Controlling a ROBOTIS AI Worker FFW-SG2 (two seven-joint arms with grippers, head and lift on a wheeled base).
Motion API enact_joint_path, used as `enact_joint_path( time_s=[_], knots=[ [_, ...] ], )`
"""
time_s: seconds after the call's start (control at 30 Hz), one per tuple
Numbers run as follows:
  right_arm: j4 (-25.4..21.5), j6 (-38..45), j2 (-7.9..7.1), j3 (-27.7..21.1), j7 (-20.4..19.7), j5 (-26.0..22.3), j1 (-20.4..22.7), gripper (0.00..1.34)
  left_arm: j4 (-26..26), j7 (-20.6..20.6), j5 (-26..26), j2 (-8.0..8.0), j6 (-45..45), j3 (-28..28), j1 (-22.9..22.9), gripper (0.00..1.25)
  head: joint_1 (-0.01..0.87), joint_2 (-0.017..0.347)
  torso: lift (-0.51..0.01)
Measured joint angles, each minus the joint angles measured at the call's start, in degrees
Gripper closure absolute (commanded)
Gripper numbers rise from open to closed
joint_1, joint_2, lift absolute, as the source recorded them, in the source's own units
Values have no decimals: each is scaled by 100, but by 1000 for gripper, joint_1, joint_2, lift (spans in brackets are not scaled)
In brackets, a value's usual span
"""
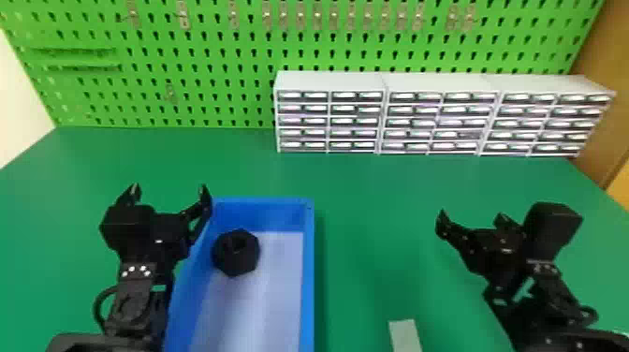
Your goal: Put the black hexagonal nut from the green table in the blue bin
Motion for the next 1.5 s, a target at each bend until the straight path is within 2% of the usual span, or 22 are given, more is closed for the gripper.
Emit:
enact_joint_path(
  time_s=[1.5],
  knots=[
    [36,-243,-24,7,-46,129,42,121,0,7,64,-1,0,-67,77,196,657,57,-95]
  ],
)
